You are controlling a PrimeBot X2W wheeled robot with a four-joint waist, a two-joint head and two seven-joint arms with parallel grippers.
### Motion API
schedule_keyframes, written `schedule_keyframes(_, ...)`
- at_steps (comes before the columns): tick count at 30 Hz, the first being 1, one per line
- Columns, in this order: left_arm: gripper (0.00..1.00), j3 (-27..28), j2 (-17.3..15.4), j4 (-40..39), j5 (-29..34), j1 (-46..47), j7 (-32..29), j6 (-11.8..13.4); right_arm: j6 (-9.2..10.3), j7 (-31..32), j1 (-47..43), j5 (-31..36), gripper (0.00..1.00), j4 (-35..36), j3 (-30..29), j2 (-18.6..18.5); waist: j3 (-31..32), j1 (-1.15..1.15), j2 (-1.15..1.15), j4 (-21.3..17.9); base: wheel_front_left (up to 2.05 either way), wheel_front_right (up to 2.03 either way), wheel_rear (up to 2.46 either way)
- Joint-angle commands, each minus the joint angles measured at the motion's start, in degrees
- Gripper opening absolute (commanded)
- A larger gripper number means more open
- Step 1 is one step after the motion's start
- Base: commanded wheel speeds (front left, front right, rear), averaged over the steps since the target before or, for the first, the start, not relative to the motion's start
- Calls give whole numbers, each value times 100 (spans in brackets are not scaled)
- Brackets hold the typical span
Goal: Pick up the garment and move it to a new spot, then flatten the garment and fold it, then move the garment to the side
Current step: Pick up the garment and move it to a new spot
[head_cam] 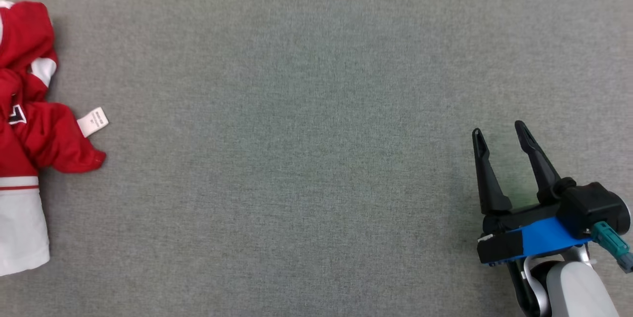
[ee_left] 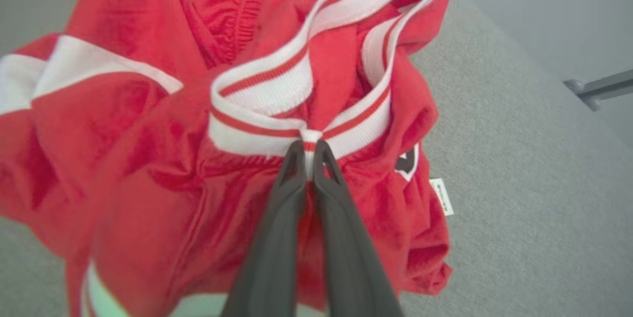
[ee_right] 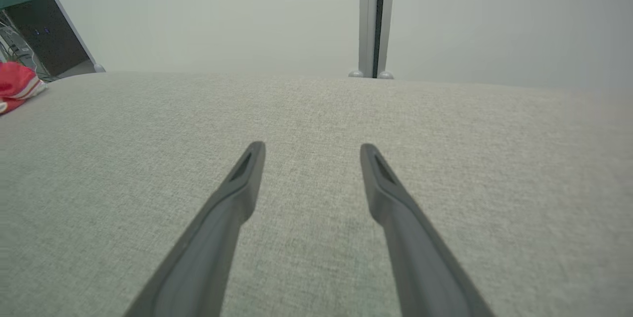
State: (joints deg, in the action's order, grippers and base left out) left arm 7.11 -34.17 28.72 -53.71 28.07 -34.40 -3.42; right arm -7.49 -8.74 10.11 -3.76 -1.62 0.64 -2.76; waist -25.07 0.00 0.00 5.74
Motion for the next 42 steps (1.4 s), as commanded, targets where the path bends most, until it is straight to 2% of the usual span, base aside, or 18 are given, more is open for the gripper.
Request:
schedule_keyframes(1, 0, -3, -117, -66, 103, 98, 143, -48, -2, -75, 53, -75, 100, -73, 6, -22, 246, 0, 0, 4, 0, 0, 0)
schedule_keyframes(5, 0, -51, -318, -312, 291, 297, 395, -152, -2, -170, -41, -201, 100, -307, 75, -22, 700, 0, 0, 36, 0, 0, 0)
schedule_keyframes(10, 0, -191, -433, -911, 486, 718, 518, -142, -1, -319, -190, -423, 100, -617, 138, -23, 1303, 0, 0, 53, 0, 0, 0)
schedule_keyframes(14, 0, -432, -391, -1481, 629, 1113, 426, -128, -1, -402, -326, -546, 100, -813, 199, -22, 1750, 0, 0, -15, 0, 0, 0)
schedule_keyframes(20, 0, -884, -157, -2126, 733, 1619, 157, -86, -2, -443, -509, -600, 100, -936, 133, -22, 2142, 0, 0, -168, 0, 0, 0)
schedule_keyframes(25, 0, -1319, 236, -2586, 738, 2110, -7, -79, -1, -439, -605, -616, 100, -950, 125, -24, 2349, 0, 0, -459, 0, 0, 0)
schedule_keyframes(32, 0, -1866, 807, -2869, 690, 2560, -66, -119, -2, -400, -625, -682, 100, -894, 183, -22, 2389, 0, 0, -1079, 0, 0, 0)
schedule_keyframes(42, 0, -2750, 1603, -2745, 552, 2047, 148, -281, -1, -427, -587, -710, 100, -828, 50, -21, 2125, 0, 0, -1924, 0, 0, 0)
